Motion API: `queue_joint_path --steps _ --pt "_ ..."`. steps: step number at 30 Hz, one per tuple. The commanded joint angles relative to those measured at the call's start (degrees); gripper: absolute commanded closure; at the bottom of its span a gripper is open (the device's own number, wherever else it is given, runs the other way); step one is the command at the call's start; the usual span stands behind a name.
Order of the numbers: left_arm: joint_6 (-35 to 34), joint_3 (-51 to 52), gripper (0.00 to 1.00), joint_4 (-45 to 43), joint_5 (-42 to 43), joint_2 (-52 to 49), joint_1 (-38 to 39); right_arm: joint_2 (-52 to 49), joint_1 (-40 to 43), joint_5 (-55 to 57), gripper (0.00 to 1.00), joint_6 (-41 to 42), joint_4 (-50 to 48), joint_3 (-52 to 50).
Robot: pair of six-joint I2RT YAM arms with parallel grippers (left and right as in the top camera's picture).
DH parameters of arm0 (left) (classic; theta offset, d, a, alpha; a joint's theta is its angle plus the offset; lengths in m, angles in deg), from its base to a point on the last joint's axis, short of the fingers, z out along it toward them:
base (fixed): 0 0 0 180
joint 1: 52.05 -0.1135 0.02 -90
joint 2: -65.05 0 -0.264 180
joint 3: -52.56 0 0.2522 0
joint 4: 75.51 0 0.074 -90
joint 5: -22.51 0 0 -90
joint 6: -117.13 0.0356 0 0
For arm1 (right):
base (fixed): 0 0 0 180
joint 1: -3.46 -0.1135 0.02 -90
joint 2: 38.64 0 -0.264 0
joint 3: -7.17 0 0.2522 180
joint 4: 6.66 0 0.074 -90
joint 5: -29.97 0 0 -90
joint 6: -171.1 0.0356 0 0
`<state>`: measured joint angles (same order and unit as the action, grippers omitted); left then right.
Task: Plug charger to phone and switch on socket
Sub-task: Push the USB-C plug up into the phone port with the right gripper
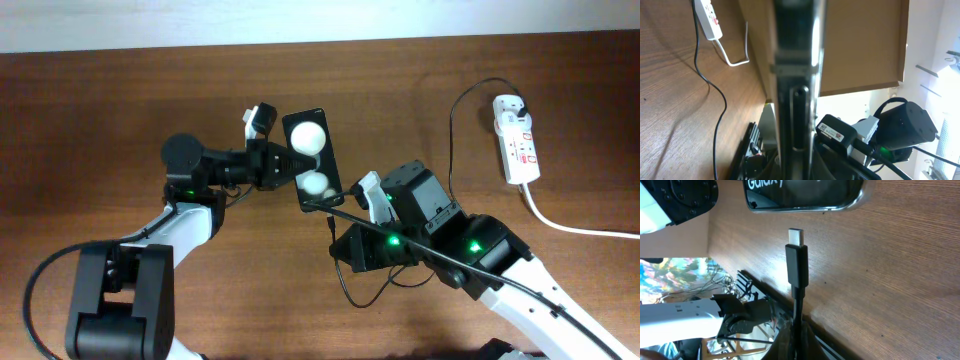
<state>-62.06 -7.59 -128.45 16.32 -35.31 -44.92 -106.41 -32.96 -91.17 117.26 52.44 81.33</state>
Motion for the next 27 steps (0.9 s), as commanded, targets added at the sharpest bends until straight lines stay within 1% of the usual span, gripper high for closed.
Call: queue_joint_path --steps 1,2,9,15,20,22,27 --pt "0.04 -0.74 1.0 -0.55 -0.42 0.2 -0.02 -0.2 -0.33 -2.12 0.96 -0.44 -0.11 -0.09" --pt "0.07 -0.74 1.0 -0.55 -0.42 0.2 -0.02 -0.2 -0.33 -2.73 0.96 -1.4 -0.2 -0.09" --pt "0.04 -0.74 1.0 -0.55 -0.63 0.2 0.0 -0.2 -0.33 -2.75 0.96 -1.4 -0.22 -0.09" --pt "0.02 -0.74 1.0 -0.55 -0.61 0.2 0.0 -0.2 -0.33 -2.75 0.96 -1.42 -2.82 -0.09" --pt "0.0 -0.74 1.0 -0.55 -0.68 0.17 0.74 -0.2 -0.33 -2.75 0.96 -1.38 -2.82 -0.09" --pt "-3.21 -0.74 1.0 -0.55 -0.61 0.2 0.74 -0.2 -0.33 -2.95 0.96 -1.14 -2.27 -0.09" --pt "-7.26 -0.74 1.0 -0.55 0.94 0.17 0.68 -0.22 -0.33 -2.75 0.96 -1.14 -1.64 -0.09"
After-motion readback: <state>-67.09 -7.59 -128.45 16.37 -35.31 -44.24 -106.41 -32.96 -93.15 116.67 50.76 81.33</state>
